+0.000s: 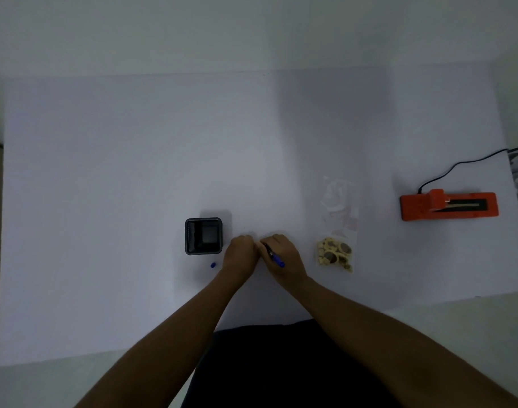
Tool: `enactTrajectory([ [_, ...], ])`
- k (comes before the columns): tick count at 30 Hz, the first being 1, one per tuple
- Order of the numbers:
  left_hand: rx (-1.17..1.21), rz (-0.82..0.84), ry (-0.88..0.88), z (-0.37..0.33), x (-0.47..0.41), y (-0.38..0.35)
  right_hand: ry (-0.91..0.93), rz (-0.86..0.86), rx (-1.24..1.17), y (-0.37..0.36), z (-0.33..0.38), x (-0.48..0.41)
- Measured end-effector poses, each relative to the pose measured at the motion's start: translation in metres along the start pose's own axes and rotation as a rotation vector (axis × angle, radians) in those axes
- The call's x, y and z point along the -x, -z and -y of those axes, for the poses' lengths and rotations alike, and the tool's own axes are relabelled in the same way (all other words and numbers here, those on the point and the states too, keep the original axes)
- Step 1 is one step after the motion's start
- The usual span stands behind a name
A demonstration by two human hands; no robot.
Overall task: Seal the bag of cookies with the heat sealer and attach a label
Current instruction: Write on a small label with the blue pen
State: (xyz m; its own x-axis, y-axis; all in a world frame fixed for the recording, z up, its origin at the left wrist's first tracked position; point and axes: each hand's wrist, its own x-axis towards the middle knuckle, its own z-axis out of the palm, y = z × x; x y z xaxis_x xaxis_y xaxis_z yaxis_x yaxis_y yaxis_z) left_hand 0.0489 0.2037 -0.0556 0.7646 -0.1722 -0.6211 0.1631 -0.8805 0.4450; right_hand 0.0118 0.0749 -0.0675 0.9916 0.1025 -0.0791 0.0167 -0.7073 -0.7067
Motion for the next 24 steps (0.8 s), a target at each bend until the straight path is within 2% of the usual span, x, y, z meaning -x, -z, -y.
enactTrajectory([
  [5, -0.029, 0.014, -0.011, 0.0003, -0.0016, -0.0009, -0.052, 0.020, -0.052, 0.0001, 0.0017, 0.0018],
  [24, -0.042, -0.011, -0.043, 0.0031, -0.0026, -0.0040, -0.083, 0.001, -0.006, -0.0030, 0.0029, 0.0026],
])
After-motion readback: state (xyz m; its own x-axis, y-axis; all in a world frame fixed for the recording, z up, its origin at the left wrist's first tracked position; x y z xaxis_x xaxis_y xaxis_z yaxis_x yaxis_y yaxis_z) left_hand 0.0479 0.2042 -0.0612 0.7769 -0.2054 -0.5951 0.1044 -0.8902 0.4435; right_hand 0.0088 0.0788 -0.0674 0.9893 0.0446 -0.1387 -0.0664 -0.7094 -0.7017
